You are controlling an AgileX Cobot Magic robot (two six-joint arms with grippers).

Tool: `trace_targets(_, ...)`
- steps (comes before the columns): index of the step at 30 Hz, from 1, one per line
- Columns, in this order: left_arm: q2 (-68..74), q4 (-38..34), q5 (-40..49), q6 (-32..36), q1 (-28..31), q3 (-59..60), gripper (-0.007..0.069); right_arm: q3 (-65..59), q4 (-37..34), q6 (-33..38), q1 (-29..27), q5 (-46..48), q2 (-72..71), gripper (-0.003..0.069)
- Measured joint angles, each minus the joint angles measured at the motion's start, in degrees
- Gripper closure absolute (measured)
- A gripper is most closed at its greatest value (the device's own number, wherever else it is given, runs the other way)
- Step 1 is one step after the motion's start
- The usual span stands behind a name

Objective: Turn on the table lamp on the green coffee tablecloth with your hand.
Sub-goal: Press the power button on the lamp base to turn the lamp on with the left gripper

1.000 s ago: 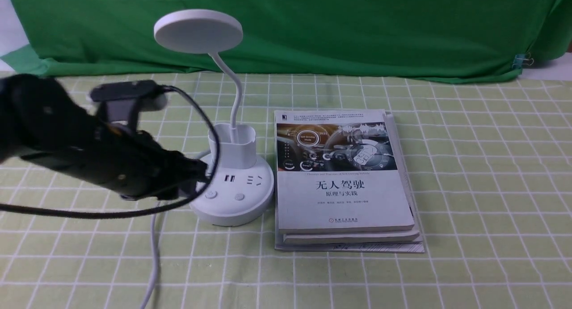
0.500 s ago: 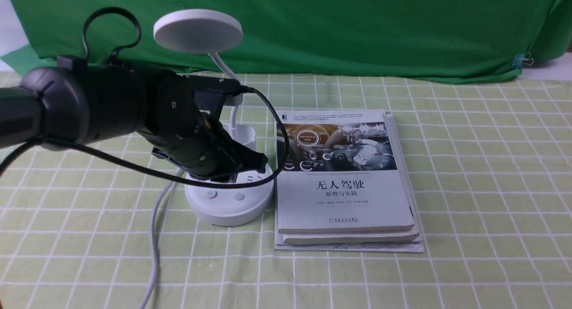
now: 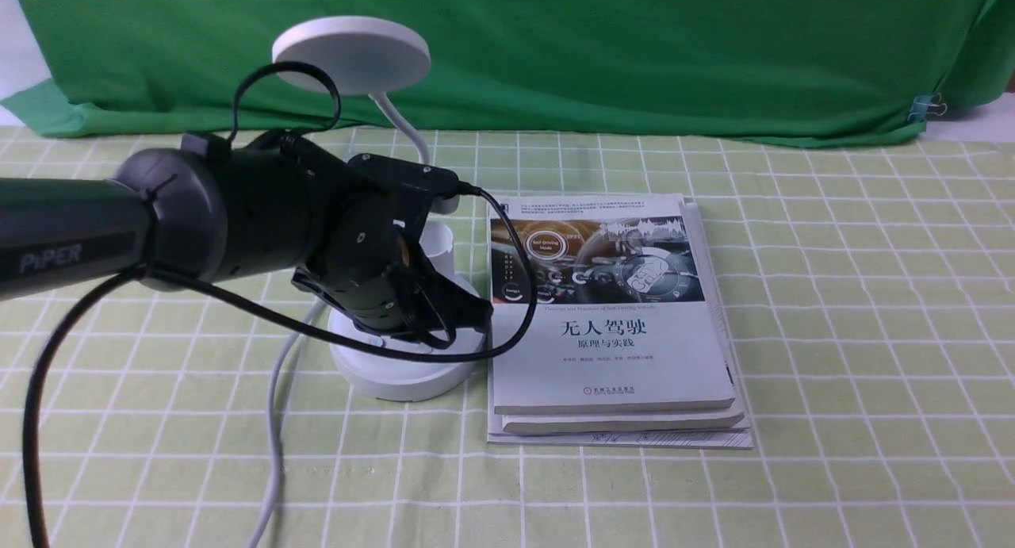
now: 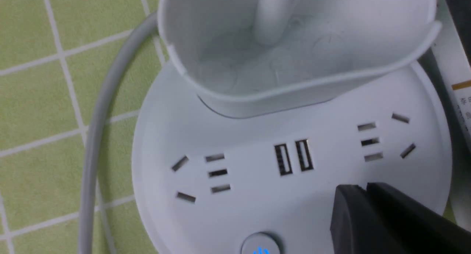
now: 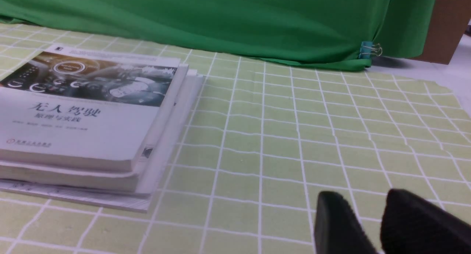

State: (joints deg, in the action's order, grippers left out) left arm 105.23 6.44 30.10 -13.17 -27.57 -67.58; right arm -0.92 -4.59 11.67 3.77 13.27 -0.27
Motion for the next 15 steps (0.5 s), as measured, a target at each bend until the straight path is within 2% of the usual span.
trace_targets(15,3.1,-1.8,-2.3,0.4,0.0,-1.1,0.0612,0.0,0.0,0.0,0.0,0.0,0.0,0.0414)
